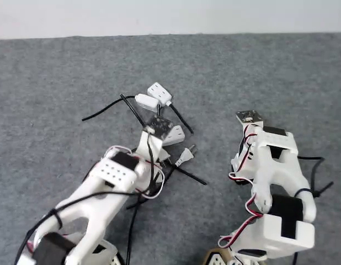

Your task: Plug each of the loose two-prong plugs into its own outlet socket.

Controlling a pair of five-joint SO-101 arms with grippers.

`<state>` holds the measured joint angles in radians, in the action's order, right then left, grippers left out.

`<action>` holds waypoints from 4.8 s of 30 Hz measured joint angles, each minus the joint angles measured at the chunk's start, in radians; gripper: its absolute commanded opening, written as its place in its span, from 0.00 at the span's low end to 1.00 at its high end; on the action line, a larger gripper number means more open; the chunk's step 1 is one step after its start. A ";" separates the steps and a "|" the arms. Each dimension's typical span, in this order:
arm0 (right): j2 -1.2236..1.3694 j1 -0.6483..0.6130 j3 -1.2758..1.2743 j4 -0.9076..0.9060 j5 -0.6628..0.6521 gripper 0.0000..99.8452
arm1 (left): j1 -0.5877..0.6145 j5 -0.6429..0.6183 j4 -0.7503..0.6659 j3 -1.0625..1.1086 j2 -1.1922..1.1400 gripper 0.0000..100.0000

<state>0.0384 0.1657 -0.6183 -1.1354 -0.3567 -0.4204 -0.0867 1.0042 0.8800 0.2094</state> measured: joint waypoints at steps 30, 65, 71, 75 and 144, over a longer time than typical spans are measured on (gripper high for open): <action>0.000 0.000 0.000 0.002 -0.018 0.02 | 0.057 -0.086 0.071 0.028 0.157 0.28; 0.000 -0.023 -0.002 0.009 -0.029 0.02 | -0.140 -0.285 -0.106 0.057 0.034 0.32; 0.000 -0.020 -0.002 0.009 -0.029 0.02 | -0.146 -0.285 -0.106 0.086 0.034 0.25; 0.000 -0.021 -0.002 0.009 -0.029 0.02 | -0.150 -0.279 -0.106 0.095 0.040 0.15; 0.000 -0.023 -0.002 0.009 -0.029 0.02 | 0.164 -0.026 0.078 0.250 0.470 0.07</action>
<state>0.0384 0.1427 -0.6199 -1.1262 -0.3859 -0.2562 -0.1128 1.0825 1.1301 0.6790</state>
